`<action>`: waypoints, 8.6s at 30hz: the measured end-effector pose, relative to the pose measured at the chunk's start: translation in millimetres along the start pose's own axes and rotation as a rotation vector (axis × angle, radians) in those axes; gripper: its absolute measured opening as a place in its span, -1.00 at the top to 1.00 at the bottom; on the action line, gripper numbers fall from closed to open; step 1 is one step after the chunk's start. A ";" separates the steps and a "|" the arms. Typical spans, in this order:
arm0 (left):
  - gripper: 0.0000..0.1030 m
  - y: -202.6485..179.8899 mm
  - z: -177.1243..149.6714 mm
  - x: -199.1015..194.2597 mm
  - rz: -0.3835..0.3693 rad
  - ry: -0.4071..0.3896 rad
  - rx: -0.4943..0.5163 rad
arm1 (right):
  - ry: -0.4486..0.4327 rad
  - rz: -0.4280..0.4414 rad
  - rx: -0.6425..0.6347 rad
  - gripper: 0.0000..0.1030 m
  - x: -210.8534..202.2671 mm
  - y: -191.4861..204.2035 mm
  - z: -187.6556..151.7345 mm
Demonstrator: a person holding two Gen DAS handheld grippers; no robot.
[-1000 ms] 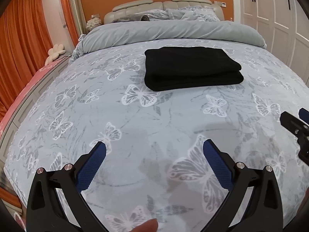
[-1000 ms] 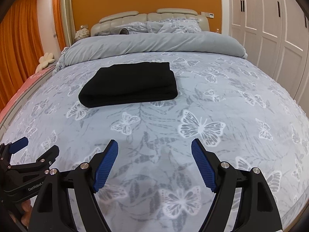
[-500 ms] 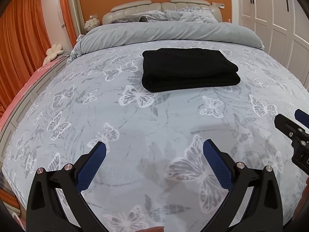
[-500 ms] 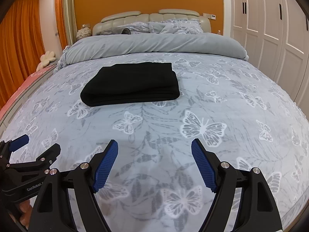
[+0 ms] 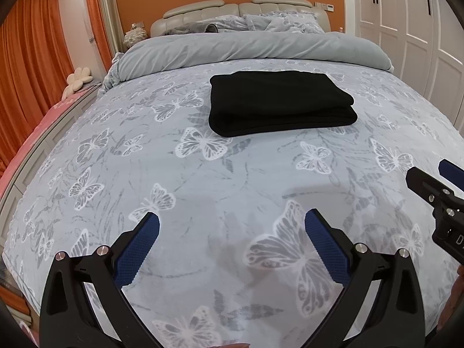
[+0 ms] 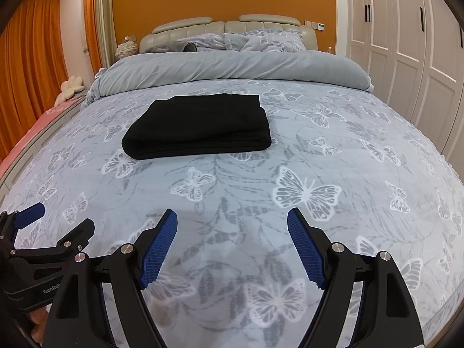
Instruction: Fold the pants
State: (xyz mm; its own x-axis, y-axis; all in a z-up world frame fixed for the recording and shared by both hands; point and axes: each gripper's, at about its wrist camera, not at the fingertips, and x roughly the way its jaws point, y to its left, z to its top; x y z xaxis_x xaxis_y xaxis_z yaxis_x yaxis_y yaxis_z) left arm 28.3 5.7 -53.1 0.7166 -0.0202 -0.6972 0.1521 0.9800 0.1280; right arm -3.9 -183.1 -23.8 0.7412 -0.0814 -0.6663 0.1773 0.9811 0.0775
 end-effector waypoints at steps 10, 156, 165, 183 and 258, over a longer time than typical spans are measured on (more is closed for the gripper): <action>-0.91 -0.8 -0.4 0.2 -0.004 0.002 0.000 | 0.000 -0.002 0.000 -0.47 -0.4 1.6 -0.6; -0.90 6.5 -6.6 6.8 -0.041 0.051 0.003 | 0.004 -0.013 -0.011 -0.47 0.7 11.6 -2.8; -0.90 3.2 -6.8 7.0 -0.036 0.045 0.011 | 0.005 -0.012 -0.013 -0.47 1.6 12.8 -4.3; -0.90 5.3 -6.9 8.3 -0.049 0.055 0.004 | 0.006 -0.012 -0.016 -0.47 2.1 12.7 -4.9; -0.90 1.0 -0.5 0.0 -0.044 0.006 0.005 | 0.007 -0.010 -0.023 -0.47 3.1 12.8 -4.1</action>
State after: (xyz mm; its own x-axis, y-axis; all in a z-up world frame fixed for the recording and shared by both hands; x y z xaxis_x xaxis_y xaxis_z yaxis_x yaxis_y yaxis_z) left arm 28.2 6.8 -53.4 0.7049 -0.0618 -0.7066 0.1868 0.9772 0.1009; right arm -2.0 -170.0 -27.9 0.7346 -0.0903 -0.6725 0.1697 0.9841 0.0532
